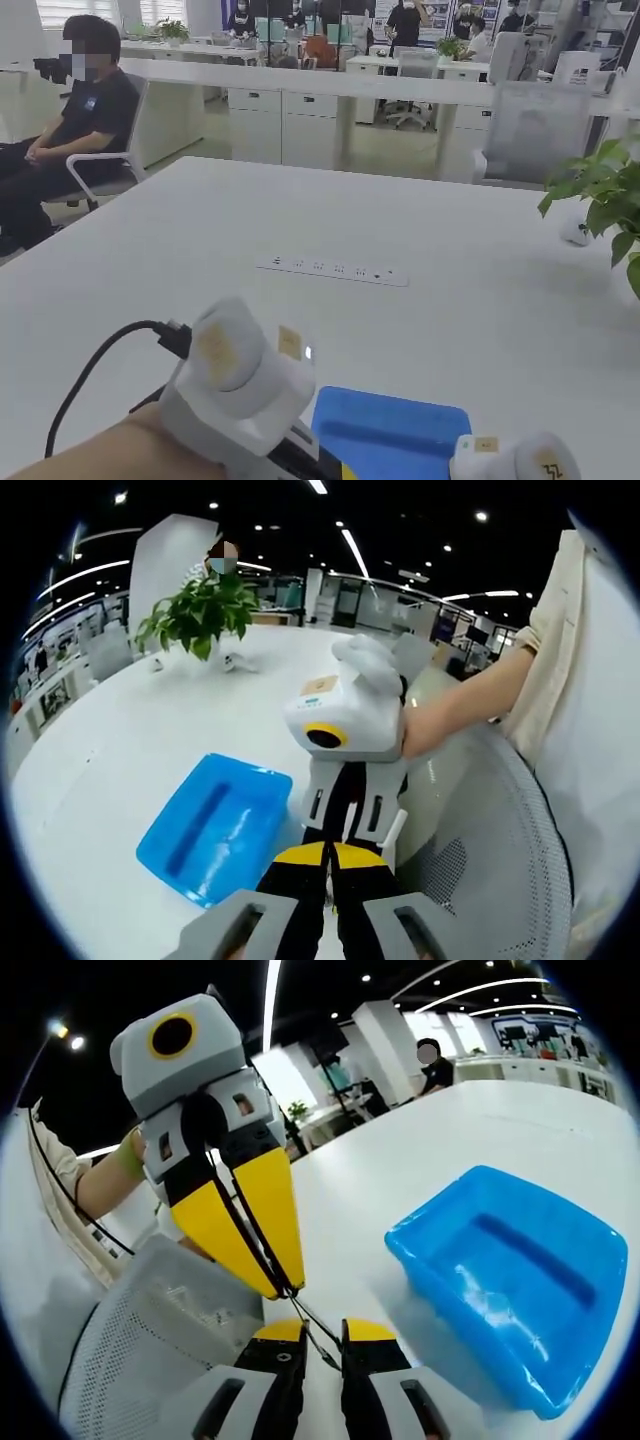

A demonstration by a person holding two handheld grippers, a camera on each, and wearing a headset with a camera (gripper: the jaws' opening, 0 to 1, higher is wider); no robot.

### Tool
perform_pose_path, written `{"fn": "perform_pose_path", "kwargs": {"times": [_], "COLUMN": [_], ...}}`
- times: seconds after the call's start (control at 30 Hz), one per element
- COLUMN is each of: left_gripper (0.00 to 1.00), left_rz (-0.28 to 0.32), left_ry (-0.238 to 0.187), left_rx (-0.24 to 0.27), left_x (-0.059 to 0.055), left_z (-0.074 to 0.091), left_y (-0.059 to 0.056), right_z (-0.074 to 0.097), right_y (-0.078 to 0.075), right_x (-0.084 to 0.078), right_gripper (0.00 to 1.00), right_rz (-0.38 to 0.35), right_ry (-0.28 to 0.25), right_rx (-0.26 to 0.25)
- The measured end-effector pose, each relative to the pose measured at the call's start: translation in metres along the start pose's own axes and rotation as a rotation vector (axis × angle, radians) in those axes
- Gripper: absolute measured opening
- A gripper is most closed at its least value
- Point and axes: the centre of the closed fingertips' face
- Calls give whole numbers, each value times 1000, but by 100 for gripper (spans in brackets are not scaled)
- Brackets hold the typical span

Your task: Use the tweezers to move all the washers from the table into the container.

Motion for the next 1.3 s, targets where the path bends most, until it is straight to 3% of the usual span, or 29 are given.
{"fn": "perform_pose_path", "kwargs": {"times": [0.1, 0.27, 0.33, 0.37, 0.43, 0.5, 0.6, 0.8, 0.93, 1.1, 1.3], "left_gripper": [0, 0, 0, 0, 0, 0, 0, 0, 0, 0, 0], "left_rz": [-17, -119, -164, -187, -230, -250, -282, -308, -268, -238, -190], "left_ry": [-2, -9, -7, -10, -14, -9, -1, 16, 8, 12, -3], "left_rx": [-8, -47, -55, -55, -67, -91, -110, -99, -87, -68, -47], "left_x": [0, -1, -1, -1, -1, -2, -2, -3, -3, -8, -7], "left_z": [1, 2, 3, 3, 3, 3, 3, 4, 4, 0, 0], "left_y": [-4, -17, -20, -21, -23, -28, -30, -27, -26, -25, -20], "right_z": [0, 3, 10, 15, 19, 21, 19, 12, 11, 11, 9], "right_y": [1, 8, 9, 11, 15, 17, 13, 14, 14, 14, 12], "right_x": [-1, -4, 0, 3, -2, -7, -11, -7, -12, -10, -10], "right_gripper": [10, 11, 13, 12, 11, 11, 12, 9, 5, 5, 3], "right_rz": [5, 72, 196, 338, 379, 452, 502, 470, 451, 399, 398], "right_ry": [-3, 25, 61, 109, 174, 286, 367, 338, 347, 296, 271], "right_rx": [3, 11, -21, -47, -59, -53, -64, -40, -44, -66, -75]}}
Point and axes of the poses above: the centre of the closed fingertips' face, and the gripper's own axes: z roughly backward along the fingers, y roughly to its left, x roughly out of its top, and after that the axes turned 14 degrees about x, right-handed
